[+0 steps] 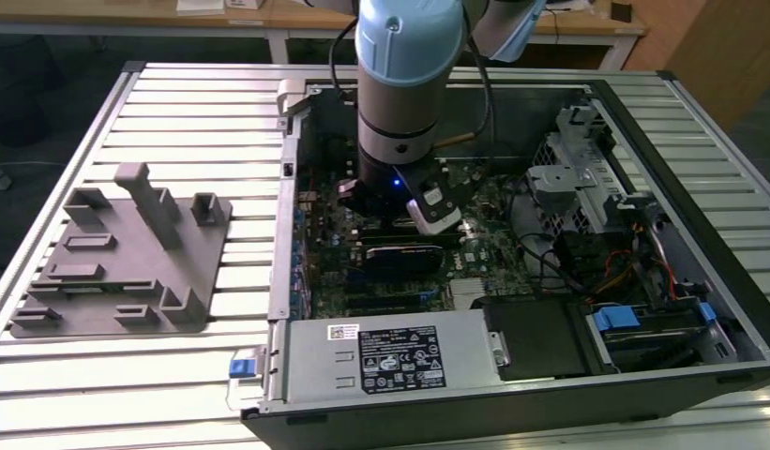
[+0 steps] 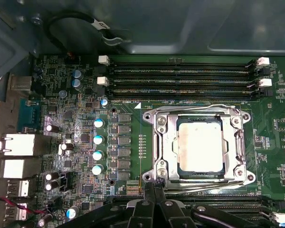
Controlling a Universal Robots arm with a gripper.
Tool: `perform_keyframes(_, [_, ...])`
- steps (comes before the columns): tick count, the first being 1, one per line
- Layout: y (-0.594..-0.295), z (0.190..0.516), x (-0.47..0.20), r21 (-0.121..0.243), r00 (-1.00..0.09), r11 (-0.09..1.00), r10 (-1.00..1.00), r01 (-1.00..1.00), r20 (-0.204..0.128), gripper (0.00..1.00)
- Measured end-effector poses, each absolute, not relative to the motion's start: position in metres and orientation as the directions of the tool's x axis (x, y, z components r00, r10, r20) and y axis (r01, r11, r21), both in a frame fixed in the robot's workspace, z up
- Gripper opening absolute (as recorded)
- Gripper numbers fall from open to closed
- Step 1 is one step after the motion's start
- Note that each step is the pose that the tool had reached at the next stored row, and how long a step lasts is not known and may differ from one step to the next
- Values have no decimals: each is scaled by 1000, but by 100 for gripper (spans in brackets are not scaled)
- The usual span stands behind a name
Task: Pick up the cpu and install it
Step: 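Install the second cpu locking lever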
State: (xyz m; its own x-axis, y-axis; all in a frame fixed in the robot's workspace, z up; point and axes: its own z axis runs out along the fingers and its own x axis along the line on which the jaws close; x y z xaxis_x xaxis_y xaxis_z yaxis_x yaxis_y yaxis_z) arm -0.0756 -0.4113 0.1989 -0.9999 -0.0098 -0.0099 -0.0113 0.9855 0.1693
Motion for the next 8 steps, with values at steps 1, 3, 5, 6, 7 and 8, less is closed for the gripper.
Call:
perform_keyframes(1, [-411, 199, -76, 169, -1000, 985, -10, -11, -10, 11])
perform_keyframes(3, [-411, 198, -76, 169, -1000, 985, -10, -11, -10, 11])
perform_keyframes(5, [-411, 197, -76, 169, -1000, 986, -10, -11, -10, 11])
perform_keyframes(6, [-411, 196, -76, 169, -1000, 986, -10, -11, -10, 11])
perform_keyframes(7, [-411, 196, -76, 169, -1000, 986, -10, -11, -10, 11])
perform_keyframes(8, [-411, 196, -76, 169, -1000, 986, -10, -11, -10, 11])
